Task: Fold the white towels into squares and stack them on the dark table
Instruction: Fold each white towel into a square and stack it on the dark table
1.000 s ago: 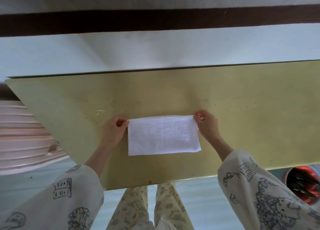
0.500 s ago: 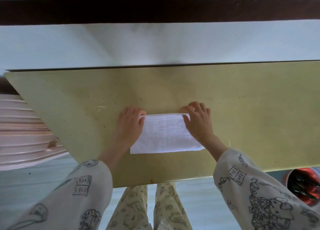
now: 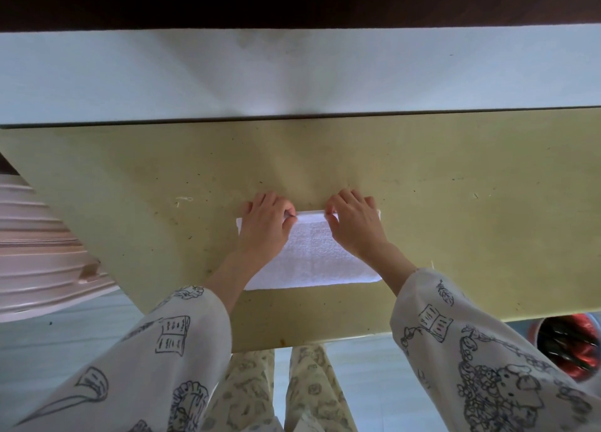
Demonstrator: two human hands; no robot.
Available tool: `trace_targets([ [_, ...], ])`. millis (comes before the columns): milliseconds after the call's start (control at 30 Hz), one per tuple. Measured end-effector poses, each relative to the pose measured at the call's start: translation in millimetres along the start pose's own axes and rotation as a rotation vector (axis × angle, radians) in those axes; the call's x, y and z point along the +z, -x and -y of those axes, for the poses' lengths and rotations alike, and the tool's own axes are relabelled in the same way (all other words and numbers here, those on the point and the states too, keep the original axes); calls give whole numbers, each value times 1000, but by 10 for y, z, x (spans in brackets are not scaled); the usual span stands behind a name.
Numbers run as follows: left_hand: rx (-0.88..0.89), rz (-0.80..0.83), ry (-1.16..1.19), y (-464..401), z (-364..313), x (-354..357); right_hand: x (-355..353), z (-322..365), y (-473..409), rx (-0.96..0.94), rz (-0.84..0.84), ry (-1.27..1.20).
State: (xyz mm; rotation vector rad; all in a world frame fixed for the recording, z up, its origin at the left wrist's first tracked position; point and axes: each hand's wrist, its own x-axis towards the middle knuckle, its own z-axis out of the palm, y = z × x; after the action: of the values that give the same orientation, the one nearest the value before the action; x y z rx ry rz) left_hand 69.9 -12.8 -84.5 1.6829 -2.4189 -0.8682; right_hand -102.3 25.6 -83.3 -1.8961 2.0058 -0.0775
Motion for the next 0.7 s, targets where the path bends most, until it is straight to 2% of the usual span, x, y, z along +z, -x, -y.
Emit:
trace_targets([
  [233, 6, -61, 27, -12, -5, 26, -26, 10, -34, 20, 9, -9],
  [367, 25, -81, 17, -11, 12, 72, 13, 12, -40, 22, -39, -22],
  [500, 14, -272, -109, 111, 17, 86, 35, 50, 51, 85, -337, -83],
  [567, 47, -303, -144, 267, 24, 111, 94, 118, 176, 58, -432, -105],
  [633, 135, -272, -168, 447, 28, 203, 228, 224, 338, -50, -409, -149],
  [700, 206, -182, -220, 589, 38, 327, 399, 281, 507, -125, -307, -148],
])
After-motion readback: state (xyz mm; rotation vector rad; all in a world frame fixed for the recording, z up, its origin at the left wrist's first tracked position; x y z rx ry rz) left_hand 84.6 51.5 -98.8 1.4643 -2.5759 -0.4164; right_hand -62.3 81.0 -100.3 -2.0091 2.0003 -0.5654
